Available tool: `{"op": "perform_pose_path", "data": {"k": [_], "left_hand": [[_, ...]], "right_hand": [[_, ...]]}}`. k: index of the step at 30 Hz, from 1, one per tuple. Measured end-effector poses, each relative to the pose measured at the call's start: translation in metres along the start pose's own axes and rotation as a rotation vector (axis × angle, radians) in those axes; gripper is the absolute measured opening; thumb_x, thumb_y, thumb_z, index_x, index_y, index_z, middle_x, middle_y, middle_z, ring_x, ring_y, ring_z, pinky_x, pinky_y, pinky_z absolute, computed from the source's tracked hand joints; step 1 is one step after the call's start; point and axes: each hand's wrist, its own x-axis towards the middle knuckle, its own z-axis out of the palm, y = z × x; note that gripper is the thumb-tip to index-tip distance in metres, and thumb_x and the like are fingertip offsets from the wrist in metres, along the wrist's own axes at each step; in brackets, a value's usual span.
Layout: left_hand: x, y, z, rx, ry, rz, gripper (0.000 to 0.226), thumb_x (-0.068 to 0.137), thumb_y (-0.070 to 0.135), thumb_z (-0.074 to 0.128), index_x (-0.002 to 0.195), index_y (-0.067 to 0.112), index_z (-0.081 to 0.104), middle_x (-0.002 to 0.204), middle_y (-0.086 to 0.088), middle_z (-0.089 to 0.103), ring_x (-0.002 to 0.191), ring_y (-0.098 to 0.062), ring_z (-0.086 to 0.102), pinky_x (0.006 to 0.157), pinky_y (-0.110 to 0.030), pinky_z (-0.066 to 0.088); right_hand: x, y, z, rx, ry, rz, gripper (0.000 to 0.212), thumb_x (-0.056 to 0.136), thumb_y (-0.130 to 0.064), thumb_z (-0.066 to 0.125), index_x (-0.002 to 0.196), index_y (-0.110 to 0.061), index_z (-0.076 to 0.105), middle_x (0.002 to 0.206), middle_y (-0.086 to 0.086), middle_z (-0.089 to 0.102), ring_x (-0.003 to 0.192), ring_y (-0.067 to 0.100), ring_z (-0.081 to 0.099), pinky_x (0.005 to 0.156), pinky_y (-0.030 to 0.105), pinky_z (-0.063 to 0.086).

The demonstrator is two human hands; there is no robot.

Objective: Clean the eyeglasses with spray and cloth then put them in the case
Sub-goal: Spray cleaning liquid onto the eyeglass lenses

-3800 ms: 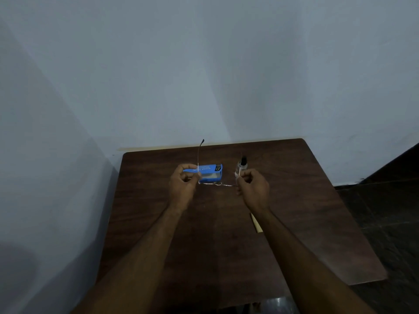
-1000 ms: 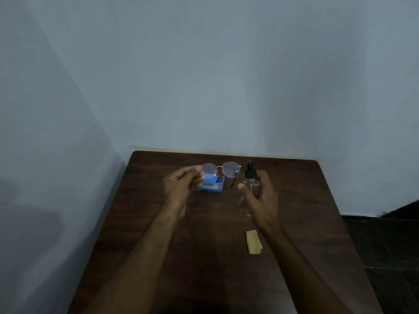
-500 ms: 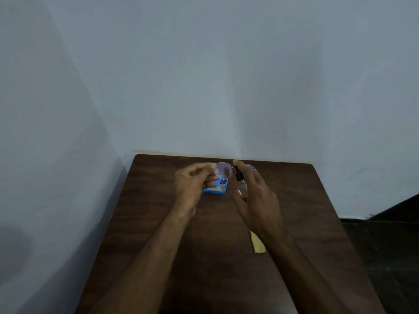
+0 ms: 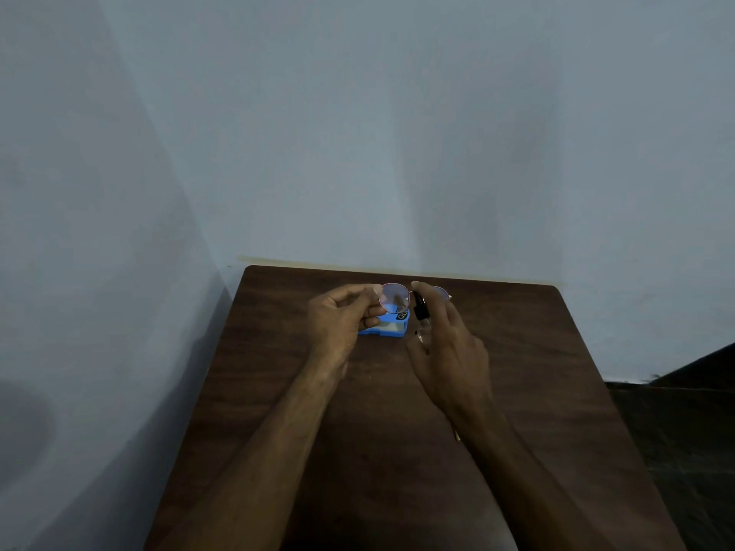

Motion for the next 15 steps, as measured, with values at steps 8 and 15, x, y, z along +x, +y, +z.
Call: {"op": "perform_pose_path", "data": {"k": [8, 15], "left_hand": [[-0.002, 0.002, 0.001, -0.034, -0.024, 0.0, 0.018, 0.092, 0.017, 0.079, 0.108, 0.008, 0.081, 0.088, -0.012, 0.08, 0.078, -0.024, 0.078, 0.076, -0.037, 0.066], [-0.003, 0.0, 0.005, -0.018, -0.049, -0.009, 0.016, 0.093, 0.014, 0.077, 0.107, 0.007, 0.081, 0.086, -0.014, 0.08, 0.077, -0.023, 0.078, 0.071, -0.032, 0.065]], "right_hand": [[0.006, 0.002, 0.0, -0.102, 0.026, 0.078, 0.078, 0.086, -0.017, 0.073, 0.15, -0.036, 0.032, 0.138, -0.001, 0.057, 0.069, 0.018, 0.063, 0.053, 0.025, 0.042], [0.012, 0.004, -0.002, -0.156, 0.009, 0.088, 0.079, 0.087, -0.015, 0.072, 0.148, -0.039, 0.028, 0.124, -0.001, 0.058, 0.064, 0.011, 0.05, 0.051, 0.022, 0.036]]}}
